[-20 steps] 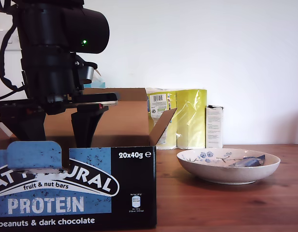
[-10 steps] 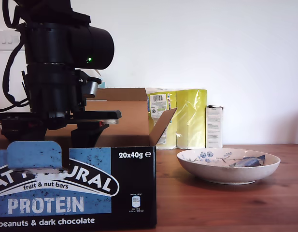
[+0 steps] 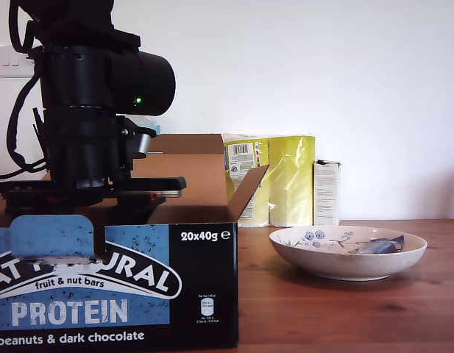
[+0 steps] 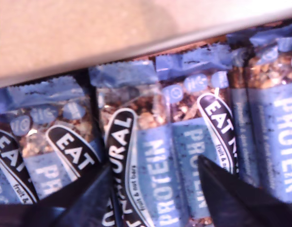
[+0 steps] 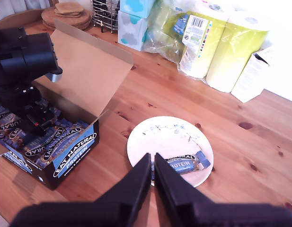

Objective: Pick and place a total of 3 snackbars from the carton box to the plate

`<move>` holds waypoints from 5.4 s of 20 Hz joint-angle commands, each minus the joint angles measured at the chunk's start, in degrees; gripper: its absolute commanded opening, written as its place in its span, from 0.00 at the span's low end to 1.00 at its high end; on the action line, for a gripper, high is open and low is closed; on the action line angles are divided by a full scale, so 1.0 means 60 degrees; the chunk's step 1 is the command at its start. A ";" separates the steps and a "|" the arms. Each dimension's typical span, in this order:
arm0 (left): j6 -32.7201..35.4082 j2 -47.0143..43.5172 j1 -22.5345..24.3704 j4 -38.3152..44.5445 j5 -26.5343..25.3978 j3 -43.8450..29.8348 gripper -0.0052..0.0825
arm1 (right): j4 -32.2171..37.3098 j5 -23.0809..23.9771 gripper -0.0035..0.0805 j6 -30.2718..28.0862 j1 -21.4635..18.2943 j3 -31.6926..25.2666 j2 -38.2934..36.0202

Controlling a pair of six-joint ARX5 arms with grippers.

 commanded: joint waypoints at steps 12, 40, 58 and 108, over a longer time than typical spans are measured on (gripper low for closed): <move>0.0623 -0.0506 -0.0036 -0.0499 0.0069 0.0652 0.27 | 0.0102 -0.0022 0.03 0.0004 0.0029 -0.0120 -0.0015; 0.4426 0.1759 -0.2149 0.6943 0.0029 0.4677 0.27 | -0.0798 0.0000 0.03 0.0739 0.0025 -0.0120 -0.0084; 0.4167 0.6116 -0.1672 0.0761 0.0415 0.9817 0.27 | -0.0652 -0.0004 0.03 0.0652 0.0025 -0.0120 -0.0084; 0.1851 -0.2608 -0.1151 0.0127 0.0284 0.0612 0.03 | 0.0240 -0.3468 0.03 -0.0331 0.0044 -0.0128 0.0590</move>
